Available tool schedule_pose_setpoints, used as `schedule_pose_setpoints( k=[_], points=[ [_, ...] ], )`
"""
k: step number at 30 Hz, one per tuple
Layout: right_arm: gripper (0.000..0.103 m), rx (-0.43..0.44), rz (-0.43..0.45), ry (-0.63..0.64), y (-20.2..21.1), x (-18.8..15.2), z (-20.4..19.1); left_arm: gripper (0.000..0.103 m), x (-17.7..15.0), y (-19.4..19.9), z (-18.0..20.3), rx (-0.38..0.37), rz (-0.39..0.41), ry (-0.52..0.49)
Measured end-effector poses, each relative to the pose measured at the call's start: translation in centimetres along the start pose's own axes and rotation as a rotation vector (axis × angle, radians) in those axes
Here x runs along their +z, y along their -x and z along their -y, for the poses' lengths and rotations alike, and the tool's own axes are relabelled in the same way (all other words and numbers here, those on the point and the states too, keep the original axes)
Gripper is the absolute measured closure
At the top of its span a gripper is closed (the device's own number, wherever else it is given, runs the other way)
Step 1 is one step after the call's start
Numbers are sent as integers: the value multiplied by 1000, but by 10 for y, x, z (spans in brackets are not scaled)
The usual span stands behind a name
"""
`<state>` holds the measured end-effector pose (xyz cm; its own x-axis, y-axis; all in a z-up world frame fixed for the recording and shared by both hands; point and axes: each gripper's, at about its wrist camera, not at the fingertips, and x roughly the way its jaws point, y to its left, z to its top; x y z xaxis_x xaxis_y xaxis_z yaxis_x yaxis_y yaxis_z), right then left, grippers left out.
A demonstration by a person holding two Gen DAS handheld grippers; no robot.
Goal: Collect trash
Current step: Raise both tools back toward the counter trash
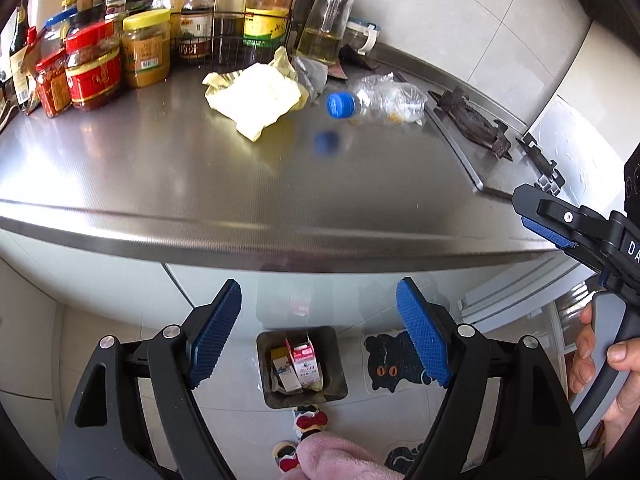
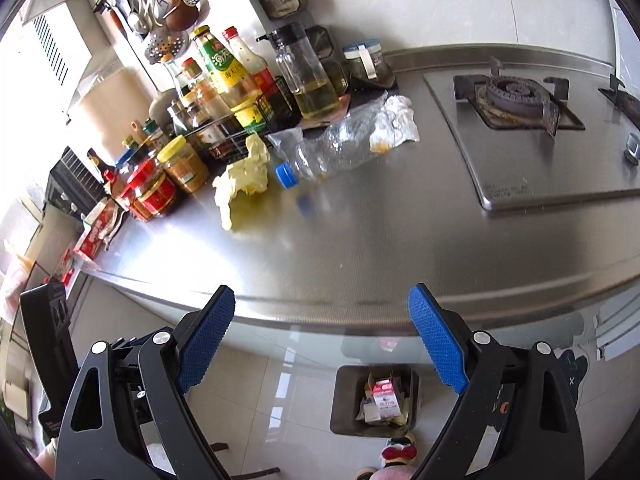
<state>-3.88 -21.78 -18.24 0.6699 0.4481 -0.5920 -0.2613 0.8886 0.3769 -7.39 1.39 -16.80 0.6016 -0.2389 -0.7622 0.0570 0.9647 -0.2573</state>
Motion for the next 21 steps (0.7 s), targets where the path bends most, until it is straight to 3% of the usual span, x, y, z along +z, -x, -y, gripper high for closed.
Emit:
schedule_pose_setpoints(
  k=[21],
  points=[
    [14, 3, -14, -4, -81, 111, 28, 37, 108, -49, -27, 83, 59, 72]
  ],
)
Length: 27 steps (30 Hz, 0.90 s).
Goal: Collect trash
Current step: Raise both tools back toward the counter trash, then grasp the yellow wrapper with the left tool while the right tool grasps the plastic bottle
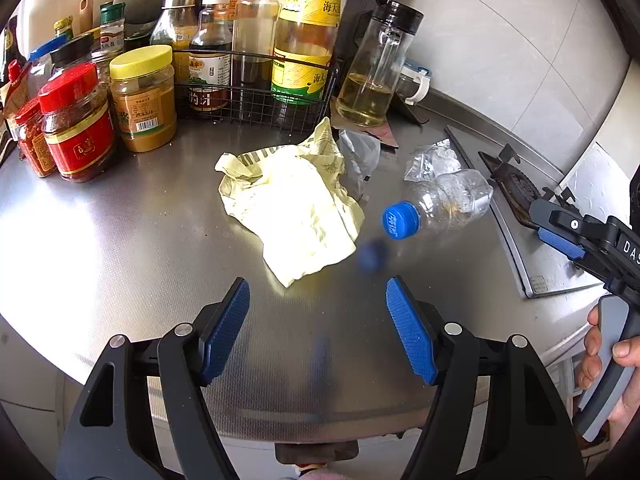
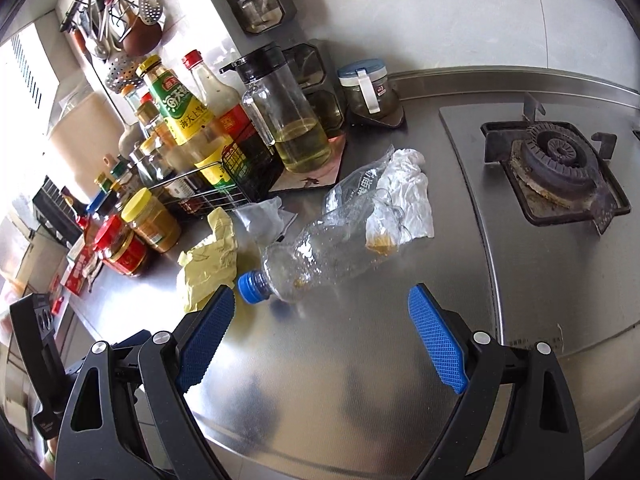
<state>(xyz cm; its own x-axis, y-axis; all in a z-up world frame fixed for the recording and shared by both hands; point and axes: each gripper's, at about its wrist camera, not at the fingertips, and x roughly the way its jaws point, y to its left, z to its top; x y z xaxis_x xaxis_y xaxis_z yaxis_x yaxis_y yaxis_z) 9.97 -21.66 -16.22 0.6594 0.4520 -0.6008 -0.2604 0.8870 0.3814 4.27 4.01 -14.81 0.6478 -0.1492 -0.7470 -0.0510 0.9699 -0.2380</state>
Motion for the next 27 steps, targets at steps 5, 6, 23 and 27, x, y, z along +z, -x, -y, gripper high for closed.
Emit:
schedule_pose_setpoints(
  k=[5, 6, 23, 27],
  points=[
    [14, -28, -9, -37, -23, 16, 0, 40, 11, -13, -3, 16, -4, 12],
    [14, -56, -11, -48, -27, 19, 0, 41, 13, -15, -4, 18, -3, 14],
    [14, -168, -134, -234, -96, 37, 5, 55, 33, -50, -6, -10, -35, -37],
    [18, -159, -179, -216, -105, 30, 8, 63, 36, -58, -5, -28, -44, -47]
  ],
)
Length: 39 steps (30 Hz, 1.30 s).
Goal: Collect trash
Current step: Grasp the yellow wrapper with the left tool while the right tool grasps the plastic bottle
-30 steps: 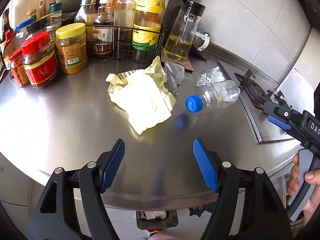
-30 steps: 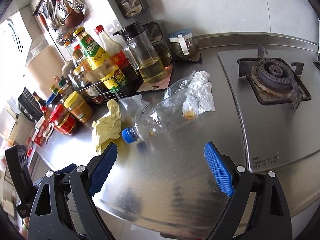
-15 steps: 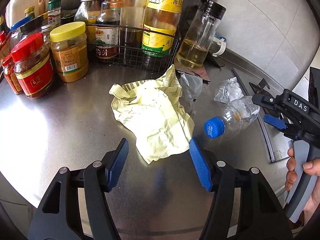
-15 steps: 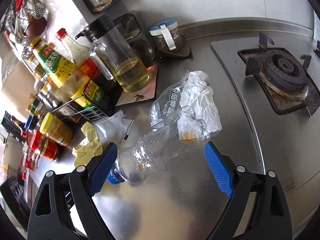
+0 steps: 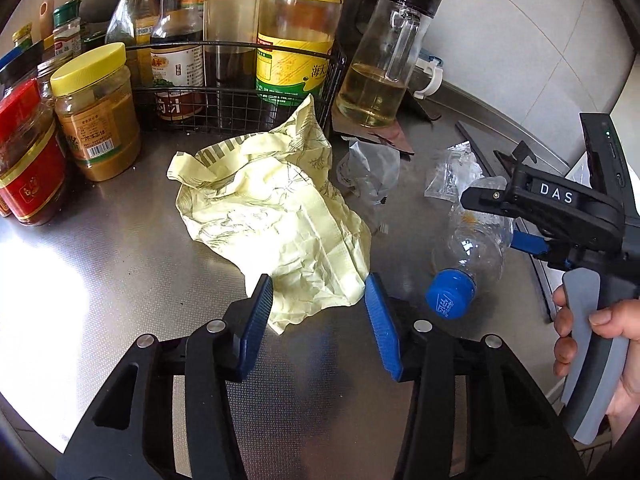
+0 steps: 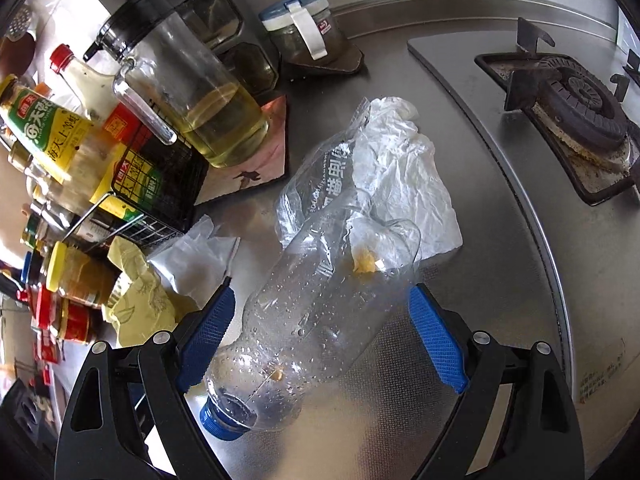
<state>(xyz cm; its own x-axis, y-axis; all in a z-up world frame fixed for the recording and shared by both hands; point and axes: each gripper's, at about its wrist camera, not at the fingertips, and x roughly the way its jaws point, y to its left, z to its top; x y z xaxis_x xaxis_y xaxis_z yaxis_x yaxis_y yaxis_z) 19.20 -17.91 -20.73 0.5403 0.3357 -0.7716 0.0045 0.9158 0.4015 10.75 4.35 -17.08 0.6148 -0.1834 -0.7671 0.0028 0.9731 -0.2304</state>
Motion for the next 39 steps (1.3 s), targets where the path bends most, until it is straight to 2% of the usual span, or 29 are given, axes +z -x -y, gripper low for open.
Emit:
schedule_pose_setpoints(
  k=[1, 3, 7, 8, 10, 13, 17, 19, 22, 25, 27, 30, 36, 38, 39],
  points=[
    [21, 15, -2, 6, 0, -1, 1, 69, 1, -3, 0, -8, -8, -3],
    [26, 14, -1, 28, 1, -3, 1, 72, 1, -7, 1, -10, -19, -12],
    [29, 33, -11, 43, 4, -5, 5, 73, -2, -21, 1, -2, -61, -18],
    [29, 38, -14, 41, 4, -6, 6, 72, -3, -22, 1, 3, -57, -21],
    [29, 42, -16, 40, 6, -7, 9, 60, -3, -24, 5, 17, -54, -41],
    [29, 51, -22, 39, 6, -6, 11, 57, -2, -28, 9, 57, -39, -71],
    [29, 57, -25, 39, 7, -6, 14, 57, 5, -24, 16, 142, 40, -135],
    [29, 60, -27, 40, 7, -6, 14, 49, 10, -22, 21, 196, 70, -175],
    [29, 67, -33, 41, 8, -6, 14, 40, 15, -21, 28, 316, 121, -255],
    [30, 73, -32, 41, 7, -6, 15, 37, 16, -17, 34, 388, 147, -329],
    [31, 76, -37, 36, 5, -5, 15, 33, 17, -10, 32, 388, 151, -324],
    [32, 78, -44, 38, 1, -5, 13, 28, 22, -3, 21, 340, 157, -233],
    [33, 81, -55, 53, -4, -4, 8, 27, 37, -11, 0, 285, 133, -111],
    [33, 83, -55, 58, -5, -3, 7, 29, 42, -15, -5, 260, 134, -81],
    [33, 84, -55, 61, -5, -2, 7, 38, 44, -17, -7, 250, 133, -73]
  ],
)
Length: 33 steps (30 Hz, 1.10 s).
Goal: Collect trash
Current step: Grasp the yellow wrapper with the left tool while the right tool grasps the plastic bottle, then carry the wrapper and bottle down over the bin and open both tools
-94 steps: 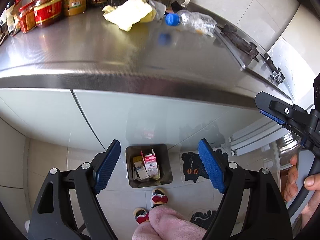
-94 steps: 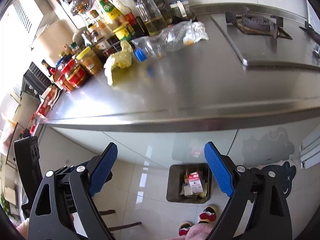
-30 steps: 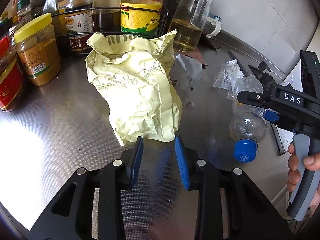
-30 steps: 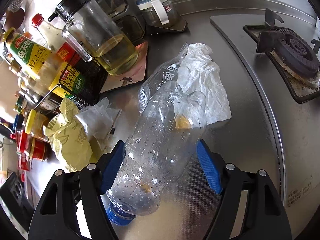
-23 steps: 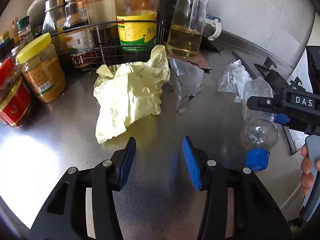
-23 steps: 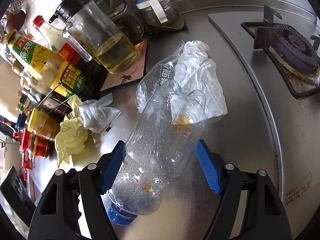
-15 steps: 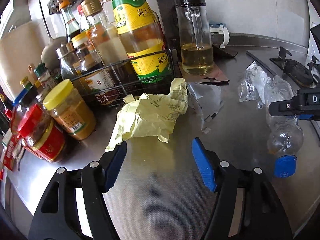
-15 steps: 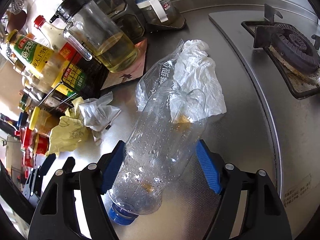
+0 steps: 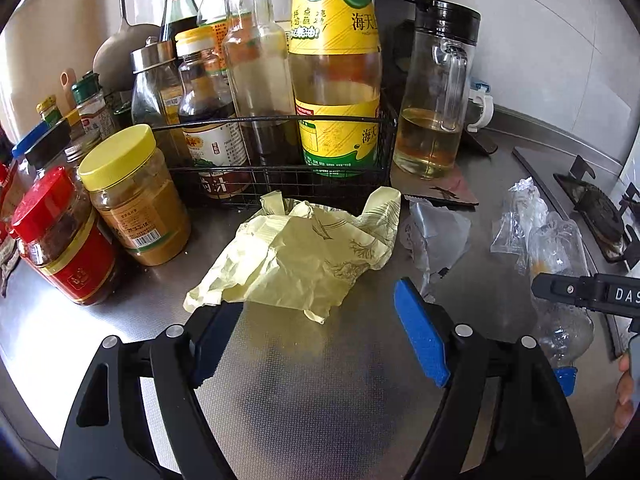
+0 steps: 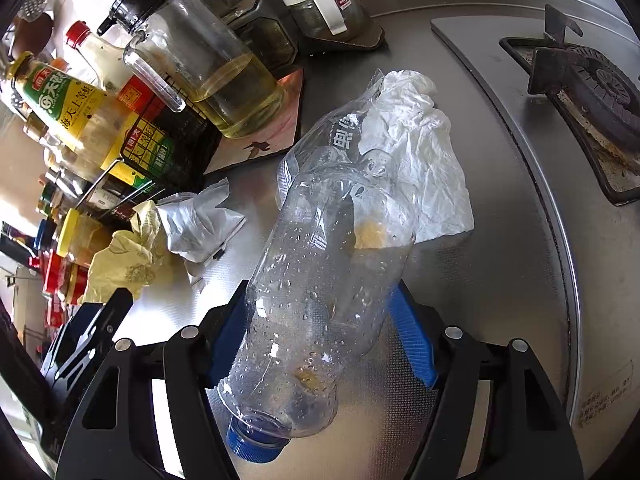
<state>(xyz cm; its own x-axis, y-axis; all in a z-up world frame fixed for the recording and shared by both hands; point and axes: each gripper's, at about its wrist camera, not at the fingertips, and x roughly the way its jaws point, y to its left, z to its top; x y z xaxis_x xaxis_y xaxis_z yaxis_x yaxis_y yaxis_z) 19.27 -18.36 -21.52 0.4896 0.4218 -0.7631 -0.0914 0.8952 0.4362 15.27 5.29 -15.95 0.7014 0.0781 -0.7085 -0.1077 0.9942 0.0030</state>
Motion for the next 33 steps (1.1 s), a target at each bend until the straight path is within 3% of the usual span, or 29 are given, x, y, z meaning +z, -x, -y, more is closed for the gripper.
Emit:
schedule_pose_setpoints(
  k=[2, 4, 6, 9, 15, 22, 33],
  points=[
    [34, 1, 2, 12, -1, 1, 0, 54, 3, -8, -3, -10, -16, 16],
    [34, 2, 7, 22, -1, 1, 0, 77, 5, -15, -5, -23, -35, 32],
    [34, 3, 10, 32, 0, 0, 0, 88, 6, -17, -5, -29, -37, 36],
    [35, 3, 17, 44, 4, -2, 0, 95, 7, -13, -3, -42, -21, 35],
    [35, 9, 41, 52, 25, -11, 1, 97, 5, 12, 6, -73, 10, 27],
    [36, 15, 85, 56, 65, -41, 3, 98, -12, 67, 19, -108, 43, 8],
    [36, 25, 130, 71, 136, -124, 8, 98, -82, 160, 41, -162, 42, -35]
  ],
)
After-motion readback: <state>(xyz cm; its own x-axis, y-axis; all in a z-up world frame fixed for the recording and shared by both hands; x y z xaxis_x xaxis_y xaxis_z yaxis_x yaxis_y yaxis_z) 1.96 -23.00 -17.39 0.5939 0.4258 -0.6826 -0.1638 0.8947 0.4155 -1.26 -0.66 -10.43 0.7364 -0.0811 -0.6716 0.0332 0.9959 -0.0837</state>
